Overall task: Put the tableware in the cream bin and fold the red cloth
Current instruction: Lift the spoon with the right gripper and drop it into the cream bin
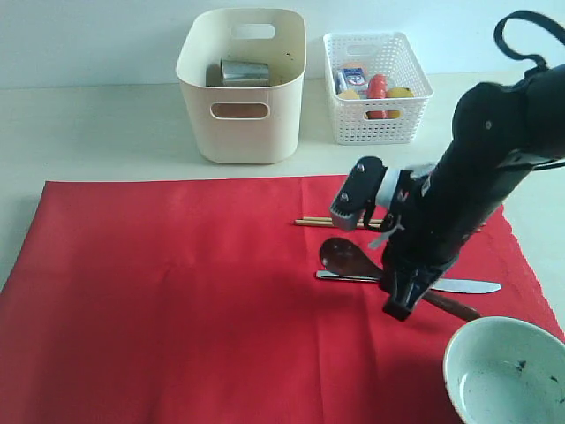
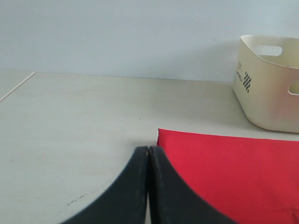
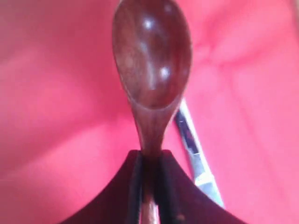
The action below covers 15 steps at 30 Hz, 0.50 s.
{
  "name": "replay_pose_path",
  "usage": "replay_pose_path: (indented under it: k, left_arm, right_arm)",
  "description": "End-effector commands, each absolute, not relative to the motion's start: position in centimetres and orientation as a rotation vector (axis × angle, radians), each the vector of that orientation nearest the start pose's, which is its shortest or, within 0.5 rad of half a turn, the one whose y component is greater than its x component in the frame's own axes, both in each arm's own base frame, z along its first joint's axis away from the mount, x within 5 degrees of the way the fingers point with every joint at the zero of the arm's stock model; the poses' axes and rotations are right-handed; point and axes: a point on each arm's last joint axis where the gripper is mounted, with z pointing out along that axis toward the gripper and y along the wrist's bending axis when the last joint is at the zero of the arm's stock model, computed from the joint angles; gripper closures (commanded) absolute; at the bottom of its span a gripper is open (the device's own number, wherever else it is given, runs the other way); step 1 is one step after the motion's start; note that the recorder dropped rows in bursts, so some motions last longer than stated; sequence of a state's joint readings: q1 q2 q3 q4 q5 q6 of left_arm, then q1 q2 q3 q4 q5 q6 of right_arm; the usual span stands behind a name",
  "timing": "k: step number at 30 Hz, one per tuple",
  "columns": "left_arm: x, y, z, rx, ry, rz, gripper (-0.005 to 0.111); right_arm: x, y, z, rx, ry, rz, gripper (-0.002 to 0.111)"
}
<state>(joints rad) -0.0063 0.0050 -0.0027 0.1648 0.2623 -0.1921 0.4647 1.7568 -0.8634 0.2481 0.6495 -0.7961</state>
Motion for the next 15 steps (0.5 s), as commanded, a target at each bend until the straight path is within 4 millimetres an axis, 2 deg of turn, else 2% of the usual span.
replay_pose_path:
  k: [1,5,9,12,15]
  left_arm:
    - [5.5,0.3,19.0,-0.044,1.735,0.006,0.104]
    - [5.5,0.3,19.0,-0.044,1.735,0.006,0.104]
    - [5.5,0.3,19.0,-0.044,1.735,0.006,0.104]
    - [5.5,0.3,19.0,-0.044,1.735,0.006,0.104]
    - [5.5,0.3,19.0,-0.044,1.735,0.006,0.104]
  right_arm:
    - [26.3,16.0,17.5,-1.450,2.418,0.365,0.108]
    - [28.6,17.4,21.0,-1.360,2.296,0.378,0.108]
    - [31.6,18.8,25.0,-1.144,2.140,0.386,0.108]
    - [33.5,19.5,26.2,-1.080,2.069,0.350,0.108]
    - [35.5,20.4,26.6,-1.060,2.032,0.338,0.108]
